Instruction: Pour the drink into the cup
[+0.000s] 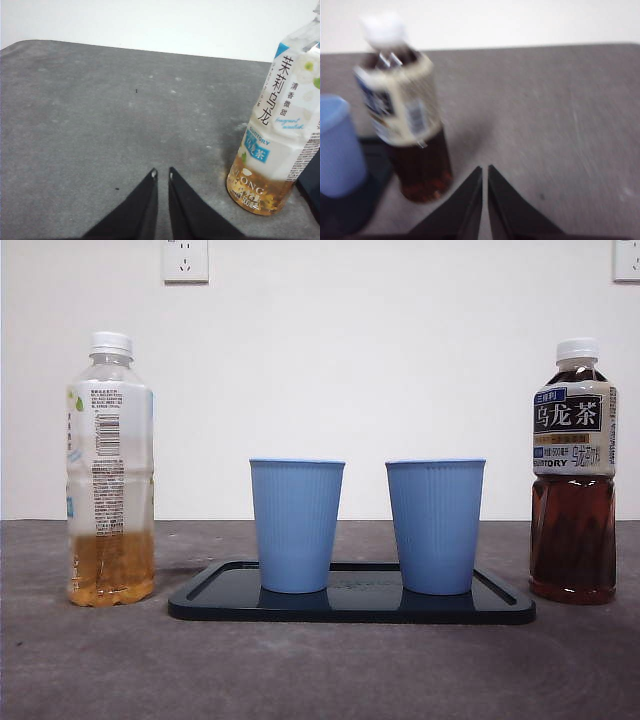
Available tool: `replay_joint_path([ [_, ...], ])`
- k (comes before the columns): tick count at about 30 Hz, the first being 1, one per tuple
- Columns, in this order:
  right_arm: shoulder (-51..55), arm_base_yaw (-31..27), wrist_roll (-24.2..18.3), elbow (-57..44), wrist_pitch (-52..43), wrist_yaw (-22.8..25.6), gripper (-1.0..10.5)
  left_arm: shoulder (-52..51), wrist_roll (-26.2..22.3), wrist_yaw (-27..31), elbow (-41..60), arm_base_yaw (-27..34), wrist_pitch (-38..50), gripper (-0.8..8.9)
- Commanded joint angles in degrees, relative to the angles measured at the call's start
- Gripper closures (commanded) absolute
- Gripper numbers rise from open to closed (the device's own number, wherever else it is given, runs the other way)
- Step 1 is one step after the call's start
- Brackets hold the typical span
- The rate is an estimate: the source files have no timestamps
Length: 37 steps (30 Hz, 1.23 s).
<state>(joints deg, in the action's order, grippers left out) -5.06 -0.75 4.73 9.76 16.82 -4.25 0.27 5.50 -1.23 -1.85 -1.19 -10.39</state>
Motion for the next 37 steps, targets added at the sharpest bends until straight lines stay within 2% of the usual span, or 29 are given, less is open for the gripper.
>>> replay_joint_path([
  [1, 2.3, 0.2, -0.5, -3.0, -2.3, 1.4, 9.3, -0.1, 0.0, 0.2, 1.2, 0.0, -0.3, 7.80],
  [6, 4.9, 0.5, -0.5, -7.4, -2.5, 5.3, 9.3, -0.1, 0.0, 0.2, 1.2, 0.0, -0.3, 7.80],
  [12, 4.9, 3.7, -1.2, -8.6, -5.7, 10.5, 9.3, -0.1, 0.0, 0.2, 1.2, 0.0, -0.3, 7.80],
  [17, 4.9, 4.4, -3.1, -8.6, -5.7, 10.1, 9.3, -0.1, 0.0, 0.2, 1.2, 0.0, -0.3, 7.80],
  [37, 4.9, 4.3, -3.0, -8.6, -7.8, 10.3, 9.3, -0.1, 0.0, 0.2, 1.2, 0.0, -0.3, 7.80],
])
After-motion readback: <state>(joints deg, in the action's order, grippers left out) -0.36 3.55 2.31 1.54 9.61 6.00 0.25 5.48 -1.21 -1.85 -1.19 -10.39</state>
